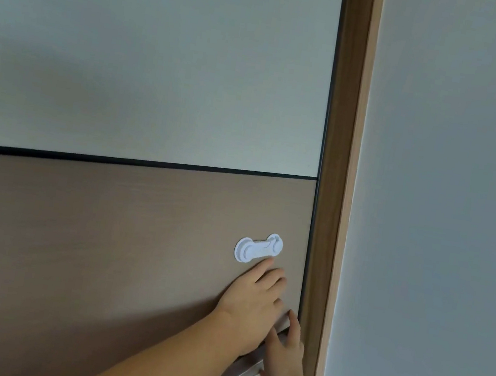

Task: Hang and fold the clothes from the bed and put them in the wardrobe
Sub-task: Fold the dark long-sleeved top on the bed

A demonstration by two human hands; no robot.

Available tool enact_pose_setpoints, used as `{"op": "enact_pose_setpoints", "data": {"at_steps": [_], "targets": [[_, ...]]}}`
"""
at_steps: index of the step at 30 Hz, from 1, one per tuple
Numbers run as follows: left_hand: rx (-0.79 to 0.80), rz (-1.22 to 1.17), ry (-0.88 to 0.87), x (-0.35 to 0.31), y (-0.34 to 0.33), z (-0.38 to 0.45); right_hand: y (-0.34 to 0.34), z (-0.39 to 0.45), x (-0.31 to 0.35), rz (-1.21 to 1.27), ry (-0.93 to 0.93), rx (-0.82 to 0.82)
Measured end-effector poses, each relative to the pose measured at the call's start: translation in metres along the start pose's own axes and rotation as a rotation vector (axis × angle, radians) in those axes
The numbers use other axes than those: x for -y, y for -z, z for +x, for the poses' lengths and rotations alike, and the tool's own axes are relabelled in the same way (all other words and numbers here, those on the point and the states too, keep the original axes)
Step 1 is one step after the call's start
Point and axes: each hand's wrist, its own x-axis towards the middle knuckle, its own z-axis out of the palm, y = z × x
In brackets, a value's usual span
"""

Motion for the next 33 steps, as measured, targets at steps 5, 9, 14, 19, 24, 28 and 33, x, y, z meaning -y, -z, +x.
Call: {"op": "enact_pose_setpoints", "data": {"at_steps": [5, 9, 14, 19, 24, 28, 33], "targets": [[-0.008, 0.01, 0.012, -0.011, -0.01, 0.034, 0.019, 0.036, 0.003, -0.016, -0.009, -0.013], [-0.009, -0.001, 0.017, -0.019, -0.018, 0.055, 0.032, 0.055, 0.004, -0.026, 0.009, -0.017], [-0.023, -0.017, 0.04, -0.025, -0.024, 0.068, 0.04, 0.068, 0.0, -0.029, 0.043, -0.009], [-0.003, -0.043, 0.031, -0.026, -0.027, 0.069, 0.041, 0.071, -0.004, -0.04, 0.059, 0.012], [0.004, -0.105, 0.039, -0.027, -0.026, 0.071, 0.051, 0.072, 0.003, -0.097, 0.062, 0.062], [-0.035, -0.279, 0.072, -0.026, -0.017, 0.062, 0.064, 0.06, 0.013, -0.324, 0.202, 0.106], [-0.051, -0.414, 0.17, -0.033, 0.002, 0.017, 0.089, 0.013, 0.027, -0.846, 0.479, 0.094]]}}
